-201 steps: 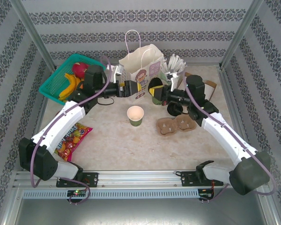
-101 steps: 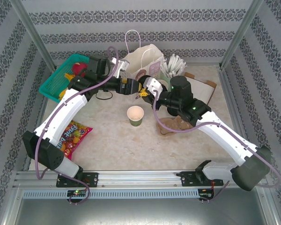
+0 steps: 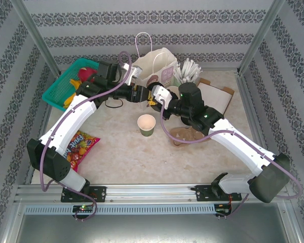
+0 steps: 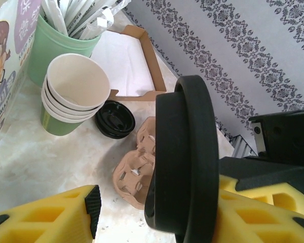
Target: Pack the takeout coffee
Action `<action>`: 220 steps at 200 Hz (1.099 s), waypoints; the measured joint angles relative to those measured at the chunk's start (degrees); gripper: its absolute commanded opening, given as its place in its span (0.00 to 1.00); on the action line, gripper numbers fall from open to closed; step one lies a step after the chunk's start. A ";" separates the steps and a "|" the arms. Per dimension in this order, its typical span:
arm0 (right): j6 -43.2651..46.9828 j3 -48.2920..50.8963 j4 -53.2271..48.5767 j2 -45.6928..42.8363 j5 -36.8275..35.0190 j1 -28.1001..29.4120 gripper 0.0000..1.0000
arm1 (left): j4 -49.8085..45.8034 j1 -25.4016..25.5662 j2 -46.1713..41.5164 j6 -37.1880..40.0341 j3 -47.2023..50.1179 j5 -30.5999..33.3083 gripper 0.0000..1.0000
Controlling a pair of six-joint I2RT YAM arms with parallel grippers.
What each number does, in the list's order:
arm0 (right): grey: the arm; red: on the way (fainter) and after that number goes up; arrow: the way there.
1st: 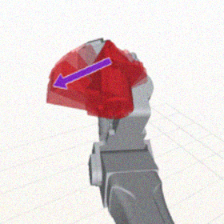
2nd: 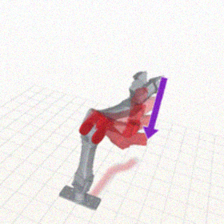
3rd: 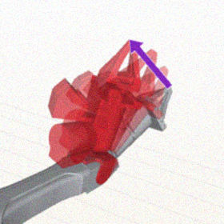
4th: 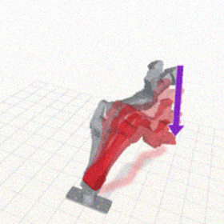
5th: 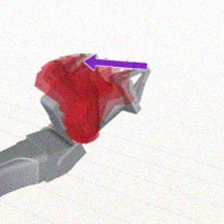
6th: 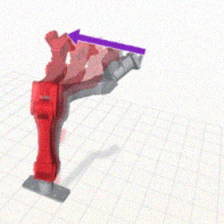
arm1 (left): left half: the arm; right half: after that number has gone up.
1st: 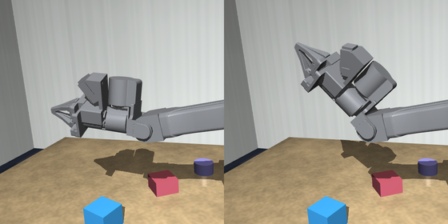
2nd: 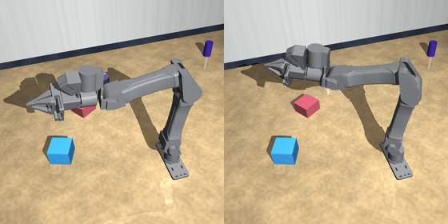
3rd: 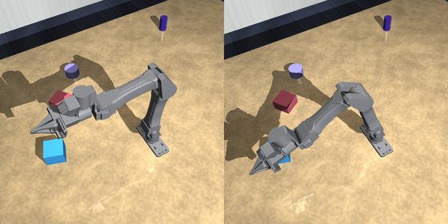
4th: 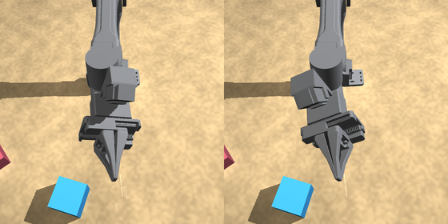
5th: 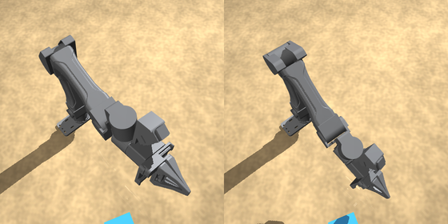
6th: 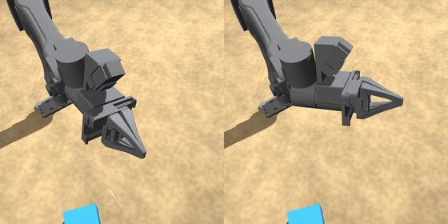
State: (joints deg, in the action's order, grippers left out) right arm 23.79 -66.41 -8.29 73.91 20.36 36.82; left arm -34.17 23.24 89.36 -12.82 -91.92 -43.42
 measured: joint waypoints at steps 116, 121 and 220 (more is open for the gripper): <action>-4.35 -0.04 0.63 0.61 -0.42 0.09 0.26 | 3.21 0.70 1.33 0.02 0.11 -0.66 0.13; -4.87 0.00 0.85 0.37 -0.39 0.11 0.29 | 3.58 0.70 1.33 0.17 0.26 -0.11 0.12; -48.11 -2.38 1.99 -6.27 -10.84 -0.48 0.70 | 11.87 0.76 0.55 10.62 1.51 12.76 0.00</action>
State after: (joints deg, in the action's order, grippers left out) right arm -24.32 -68.79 -6.31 67.64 9.52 36.34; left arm -22.31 24.01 89.91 -2.20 -90.41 -30.65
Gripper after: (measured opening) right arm 0.693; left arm 0.168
